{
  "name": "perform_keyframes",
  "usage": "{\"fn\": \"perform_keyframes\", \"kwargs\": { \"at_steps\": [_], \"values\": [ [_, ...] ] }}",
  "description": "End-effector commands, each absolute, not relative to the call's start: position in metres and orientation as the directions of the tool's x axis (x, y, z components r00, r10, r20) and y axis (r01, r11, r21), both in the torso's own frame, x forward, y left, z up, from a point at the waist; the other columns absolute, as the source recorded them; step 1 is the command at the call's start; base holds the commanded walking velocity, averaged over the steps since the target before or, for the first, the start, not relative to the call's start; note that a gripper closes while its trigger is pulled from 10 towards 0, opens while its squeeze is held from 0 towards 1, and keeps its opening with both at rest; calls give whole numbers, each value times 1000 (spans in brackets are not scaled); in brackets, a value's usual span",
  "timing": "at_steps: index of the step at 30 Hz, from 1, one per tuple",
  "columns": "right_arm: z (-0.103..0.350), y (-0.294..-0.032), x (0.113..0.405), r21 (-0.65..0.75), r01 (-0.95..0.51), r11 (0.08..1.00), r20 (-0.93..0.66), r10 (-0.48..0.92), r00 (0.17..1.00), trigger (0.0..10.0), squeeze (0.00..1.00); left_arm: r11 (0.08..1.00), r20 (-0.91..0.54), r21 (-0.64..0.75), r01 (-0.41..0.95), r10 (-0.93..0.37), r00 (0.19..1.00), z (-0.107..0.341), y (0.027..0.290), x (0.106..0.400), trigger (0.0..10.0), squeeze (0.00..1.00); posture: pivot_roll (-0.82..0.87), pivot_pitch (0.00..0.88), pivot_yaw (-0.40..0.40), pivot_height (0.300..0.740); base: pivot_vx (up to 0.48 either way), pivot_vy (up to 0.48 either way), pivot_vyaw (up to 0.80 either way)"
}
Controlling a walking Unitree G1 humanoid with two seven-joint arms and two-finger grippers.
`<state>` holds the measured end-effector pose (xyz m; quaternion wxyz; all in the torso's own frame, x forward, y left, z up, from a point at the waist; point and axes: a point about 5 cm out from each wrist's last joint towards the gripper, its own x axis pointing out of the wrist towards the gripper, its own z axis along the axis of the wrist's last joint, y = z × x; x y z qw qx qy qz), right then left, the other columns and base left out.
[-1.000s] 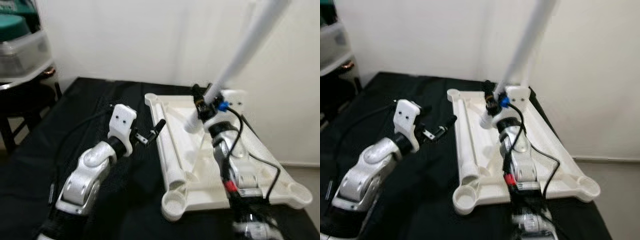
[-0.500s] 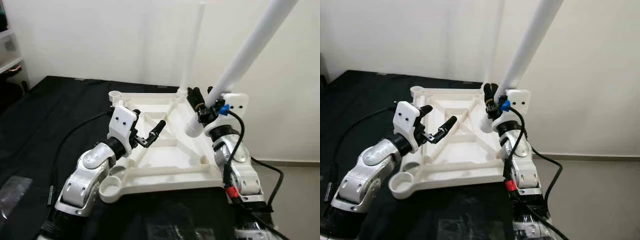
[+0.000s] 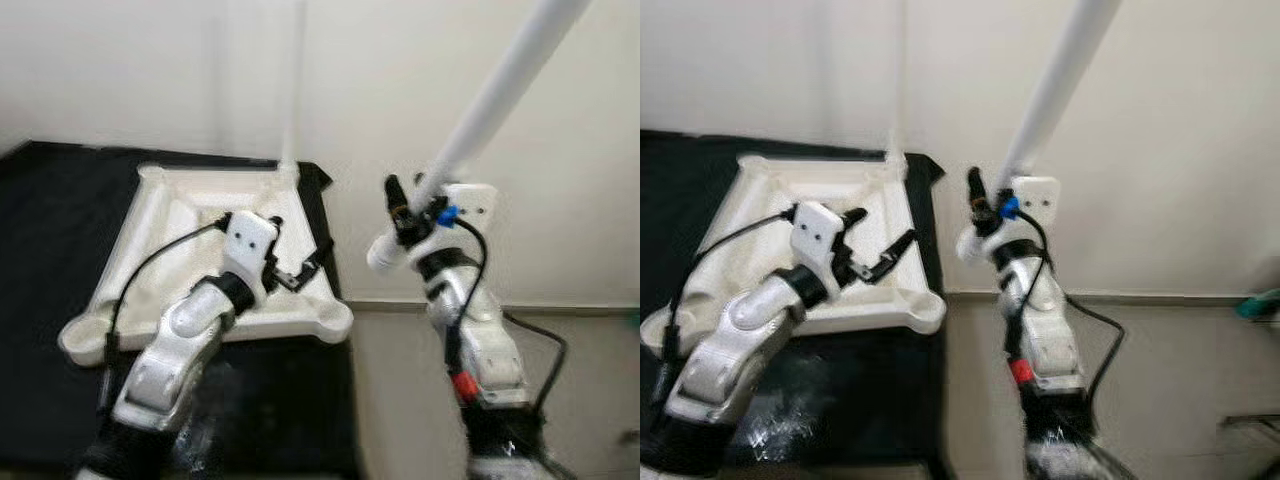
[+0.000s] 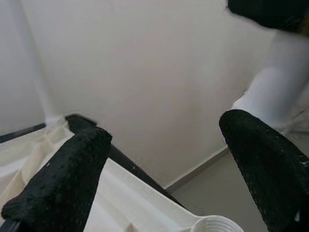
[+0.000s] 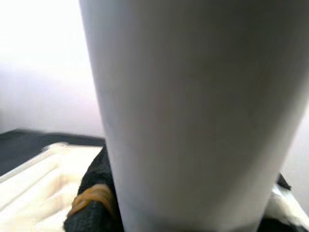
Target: Building children table
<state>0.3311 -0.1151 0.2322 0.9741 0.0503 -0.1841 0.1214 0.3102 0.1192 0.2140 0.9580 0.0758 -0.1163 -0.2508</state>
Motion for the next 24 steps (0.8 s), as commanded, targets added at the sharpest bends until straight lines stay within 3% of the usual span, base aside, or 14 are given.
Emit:
{"fn": "perform_keyframes", "kwargs": {
  "at_steps": [1,13,18,24],
  "values": [
    [233,-122,331,43,-228,973,372,196,907,0,0,856,189,209,472,-509,840,214,115,309,10000,0,74,0,-112,740,0,-480,800],
    [230,-116,331,22,-239,971,353,216,910,0,0,863,190,206,461,-498,846,214,116,309,10000,0,76,0,-115,740,0,-480,800],
    [229,-116,330,20,-235,972,348,214,913,0,0,905,175,171,389,-417,892,212,124,317,10000,0,73,0,-114,740,448,0,800],
    [228,-116,330,21,-235,972,346,213,914,0,0,911,167,162,380,-405,899,211,126,319,10000,0,72,0,-114,740,480,0,800]
  ]
}}
